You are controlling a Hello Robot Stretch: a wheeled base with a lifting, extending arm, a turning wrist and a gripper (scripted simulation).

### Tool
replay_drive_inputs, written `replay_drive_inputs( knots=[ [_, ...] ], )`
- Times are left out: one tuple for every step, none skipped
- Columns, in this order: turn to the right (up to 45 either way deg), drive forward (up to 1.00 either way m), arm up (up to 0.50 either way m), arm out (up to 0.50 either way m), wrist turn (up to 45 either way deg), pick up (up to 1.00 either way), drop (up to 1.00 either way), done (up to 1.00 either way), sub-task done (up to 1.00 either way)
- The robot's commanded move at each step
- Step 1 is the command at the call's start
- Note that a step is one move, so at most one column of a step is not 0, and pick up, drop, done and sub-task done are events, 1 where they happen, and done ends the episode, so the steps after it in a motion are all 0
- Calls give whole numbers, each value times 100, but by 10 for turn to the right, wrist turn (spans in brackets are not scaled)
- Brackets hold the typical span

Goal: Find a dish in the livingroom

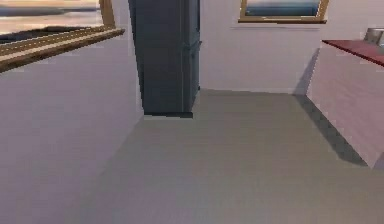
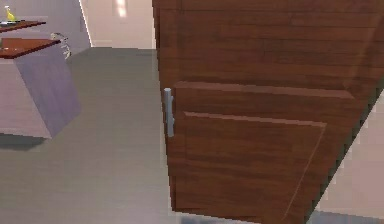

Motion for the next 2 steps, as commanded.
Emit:
replay_drive_inputs(
  knots=[
    [0, 30, 0, 0, 0, 0, 0, 0, 0],
    [450, 0, 0, 0, 0, 0, 0, 0, 0]
  ],
)
